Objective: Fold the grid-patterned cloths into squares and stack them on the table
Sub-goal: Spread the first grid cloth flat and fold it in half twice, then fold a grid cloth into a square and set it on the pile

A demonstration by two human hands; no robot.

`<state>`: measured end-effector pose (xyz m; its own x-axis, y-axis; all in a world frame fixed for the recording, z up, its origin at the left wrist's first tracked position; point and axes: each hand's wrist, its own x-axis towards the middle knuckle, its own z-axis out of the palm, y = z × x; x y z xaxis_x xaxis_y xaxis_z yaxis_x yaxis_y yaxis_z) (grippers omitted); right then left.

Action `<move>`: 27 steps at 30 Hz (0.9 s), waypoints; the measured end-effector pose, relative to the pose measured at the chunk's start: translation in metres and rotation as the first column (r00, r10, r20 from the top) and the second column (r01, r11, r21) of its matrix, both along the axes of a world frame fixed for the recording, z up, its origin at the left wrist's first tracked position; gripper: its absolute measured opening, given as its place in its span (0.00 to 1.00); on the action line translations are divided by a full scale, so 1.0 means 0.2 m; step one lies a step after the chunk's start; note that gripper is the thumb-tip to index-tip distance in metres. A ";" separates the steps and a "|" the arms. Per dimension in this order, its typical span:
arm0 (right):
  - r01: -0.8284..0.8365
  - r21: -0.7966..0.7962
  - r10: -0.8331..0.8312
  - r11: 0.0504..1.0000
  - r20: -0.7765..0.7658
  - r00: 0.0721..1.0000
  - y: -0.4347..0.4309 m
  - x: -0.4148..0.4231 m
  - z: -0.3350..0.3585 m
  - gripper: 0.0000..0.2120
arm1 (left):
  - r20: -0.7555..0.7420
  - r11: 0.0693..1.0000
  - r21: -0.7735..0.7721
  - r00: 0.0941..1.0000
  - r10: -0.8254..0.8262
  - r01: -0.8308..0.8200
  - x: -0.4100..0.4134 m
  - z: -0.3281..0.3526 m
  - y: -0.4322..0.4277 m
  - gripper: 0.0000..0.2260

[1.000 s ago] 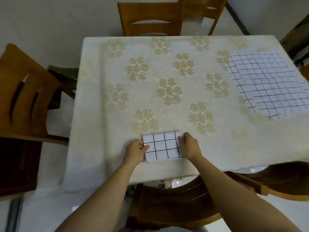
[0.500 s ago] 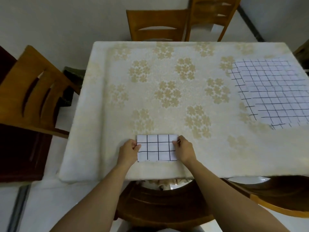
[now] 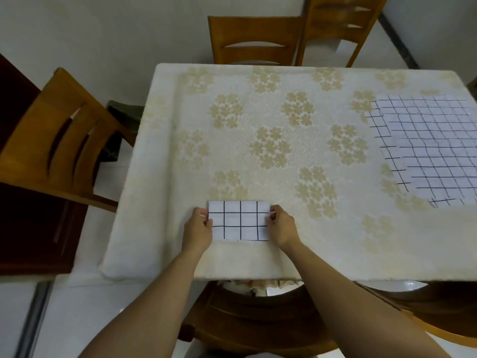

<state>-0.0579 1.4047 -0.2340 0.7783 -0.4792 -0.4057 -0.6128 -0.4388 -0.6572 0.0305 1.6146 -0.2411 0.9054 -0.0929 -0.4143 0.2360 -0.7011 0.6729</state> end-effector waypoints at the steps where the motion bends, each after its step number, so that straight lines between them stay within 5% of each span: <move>1: -0.003 0.006 0.003 1.000 0.001 1.000 0.01 0.02 0.00 0.10 | -0.001 1.000 0.001 1.000 0.003 -0.003 0.01 0.00 0.02 0.06; 8: 0.084 -0.030 -0.086 0.996 -0.053 0.995 0.06 0.06 -0.06 0.14 | -0.048 0.997 0.057 0.998 -0.040 0.043 0.07 -0.03 0.08 0.12; 11: 0.079 -0.157 -0.080 0.984 -0.002 0.997 0.09 0.05 -0.05 0.20 | 0.142 0.978 0.188 0.982 -0.123 0.095 0.07 -0.01 0.05 0.15; 14: -0.088 -0.152 0.102 0.984 0.086 0.991 0.15 0.07 -0.04 0.22 | 0.302 0.933 0.195 0.886 -0.351 0.303 0.05 0.00 0.00 0.16; 19: -0.478 -0.398 0.479 0.783 -0.105 0.871 0.16 0.07 -0.09 0.33 | 0.114 0.798 0.183 0.793 -0.598 0.575 0.03 -0.04 -0.04 0.35; 22: -0.608 -0.510 0.616 0.608 -0.179 0.767 0.14 0.06 -0.13 0.30 | 0.085 0.743 0.249 0.750 -0.656 0.621 0.02 -0.05 -0.05 0.39; 27: -0.717 -0.377 0.684 0.586 -0.246 0.687 0.23 0.06 -0.19 0.31 | -0.045 0.655 0.283 0.691 -0.721 0.701 0.00 -0.07 -0.10 0.40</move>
